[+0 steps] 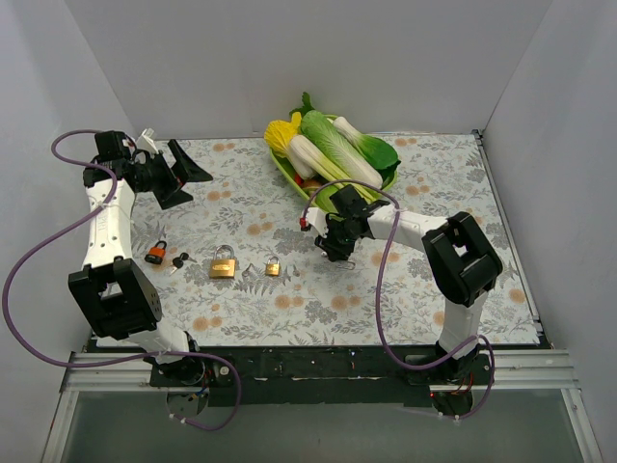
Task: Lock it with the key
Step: Pick up the lock from the center of the board.
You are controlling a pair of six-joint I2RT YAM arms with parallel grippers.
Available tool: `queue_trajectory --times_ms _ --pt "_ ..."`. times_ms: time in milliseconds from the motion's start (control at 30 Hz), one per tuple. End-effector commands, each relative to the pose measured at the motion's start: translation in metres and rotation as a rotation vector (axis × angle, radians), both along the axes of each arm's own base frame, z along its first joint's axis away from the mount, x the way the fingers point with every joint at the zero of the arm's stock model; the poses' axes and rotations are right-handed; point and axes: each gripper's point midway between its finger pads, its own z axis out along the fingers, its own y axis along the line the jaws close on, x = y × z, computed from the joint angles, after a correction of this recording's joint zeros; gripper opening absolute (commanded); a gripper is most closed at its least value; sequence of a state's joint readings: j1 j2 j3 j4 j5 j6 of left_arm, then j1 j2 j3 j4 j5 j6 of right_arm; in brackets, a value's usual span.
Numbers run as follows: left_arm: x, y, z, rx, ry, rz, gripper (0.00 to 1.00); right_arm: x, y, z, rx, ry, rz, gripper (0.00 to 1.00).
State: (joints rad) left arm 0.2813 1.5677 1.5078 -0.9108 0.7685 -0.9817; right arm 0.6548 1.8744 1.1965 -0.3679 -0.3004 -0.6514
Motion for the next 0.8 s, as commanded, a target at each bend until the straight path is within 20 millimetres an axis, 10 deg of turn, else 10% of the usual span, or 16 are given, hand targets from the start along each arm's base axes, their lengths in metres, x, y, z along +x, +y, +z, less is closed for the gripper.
queue_trajectory --times_ms 0,433,767 --pt "0.003 -0.004 0.040 0.039 -0.184 -0.060 0.98 -0.018 -0.009 -0.001 -0.043 0.086 0.006 0.01" --pt "-0.031 -0.038 0.085 0.160 -0.765 -0.517 0.98 -0.048 0.025 0.122 0.214 0.261 0.033 0.01" --pt "-0.131 -0.163 0.036 0.449 -1.254 -1.142 0.93 -0.095 0.032 0.182 0.391 0.417 0.129 0.01"
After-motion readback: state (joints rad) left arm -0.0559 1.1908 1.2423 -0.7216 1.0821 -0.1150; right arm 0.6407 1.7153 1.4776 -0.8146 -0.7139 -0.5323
